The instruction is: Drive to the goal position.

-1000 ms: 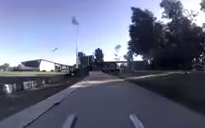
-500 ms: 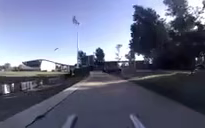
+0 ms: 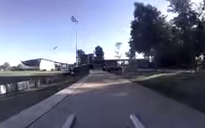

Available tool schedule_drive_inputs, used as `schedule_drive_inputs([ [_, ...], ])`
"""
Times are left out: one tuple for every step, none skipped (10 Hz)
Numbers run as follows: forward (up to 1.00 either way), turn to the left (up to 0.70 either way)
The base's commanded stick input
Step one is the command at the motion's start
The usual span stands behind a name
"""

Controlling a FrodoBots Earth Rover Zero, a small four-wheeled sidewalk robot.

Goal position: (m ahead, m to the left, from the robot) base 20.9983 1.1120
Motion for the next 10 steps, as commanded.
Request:
schedule_drive_inputs([
  [1.0, -0.27],
  [1.0, -0.27],
  [1.0, 0.0],
  [1.0, 0.0],
  [1.0, 0.0],
  [1.0, 0.0],
  [1.0, 0.0],
  [1.0, 0.0],
  [1.0, 0.0],
  [1.0, 0.0],
])
